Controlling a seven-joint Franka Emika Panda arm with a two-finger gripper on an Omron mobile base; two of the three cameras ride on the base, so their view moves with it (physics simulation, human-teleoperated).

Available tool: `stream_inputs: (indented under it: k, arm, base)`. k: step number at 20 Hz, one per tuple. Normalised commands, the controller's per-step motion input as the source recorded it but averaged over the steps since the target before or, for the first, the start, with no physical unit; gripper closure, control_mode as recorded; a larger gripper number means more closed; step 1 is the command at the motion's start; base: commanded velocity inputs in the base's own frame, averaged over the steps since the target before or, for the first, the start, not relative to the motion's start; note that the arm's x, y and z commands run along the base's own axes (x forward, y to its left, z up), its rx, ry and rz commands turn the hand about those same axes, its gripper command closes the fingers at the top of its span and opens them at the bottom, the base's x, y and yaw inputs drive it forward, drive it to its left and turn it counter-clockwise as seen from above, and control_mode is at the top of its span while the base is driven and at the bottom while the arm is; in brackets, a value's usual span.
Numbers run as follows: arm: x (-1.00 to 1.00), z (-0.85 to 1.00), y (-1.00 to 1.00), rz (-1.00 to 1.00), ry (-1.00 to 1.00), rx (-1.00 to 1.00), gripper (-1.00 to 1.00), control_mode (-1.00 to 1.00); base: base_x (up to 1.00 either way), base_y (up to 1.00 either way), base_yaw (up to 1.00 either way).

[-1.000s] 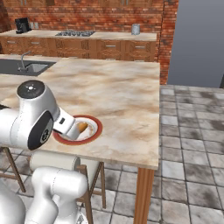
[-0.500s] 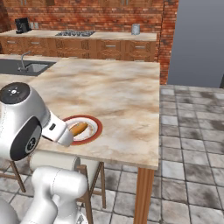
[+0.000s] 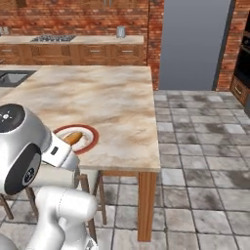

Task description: Move the hot dog bun to the plate on the dining table and place the condiment next to that plate. Then navigate to the fridge and take the sausage and place it on the plate as well.

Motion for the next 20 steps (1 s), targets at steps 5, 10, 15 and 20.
stream_inputs:
  k: [5,10,15,20]
  arm:
    - [0.0,0.0,0.0,0.0,0.0,0.0,-1.0,1.0]
    - [0.0,0.0,0.0,0.0,0.0,0.0,-1.0,1.0]
    - [0.0,0.0,0.0,0.0,0.0,0.0,-1.0,1.0]
    - [0.0,0.0,0.0,0.0,0.0,0.0,-1.0,1.0]
  base:
    - [0.0,-0.33,-0.72]
    - [0.0,-0.32,-0.8]
    - [0.0,-0.48,-0.7]
    - [0.0,-0.81,-0.45]
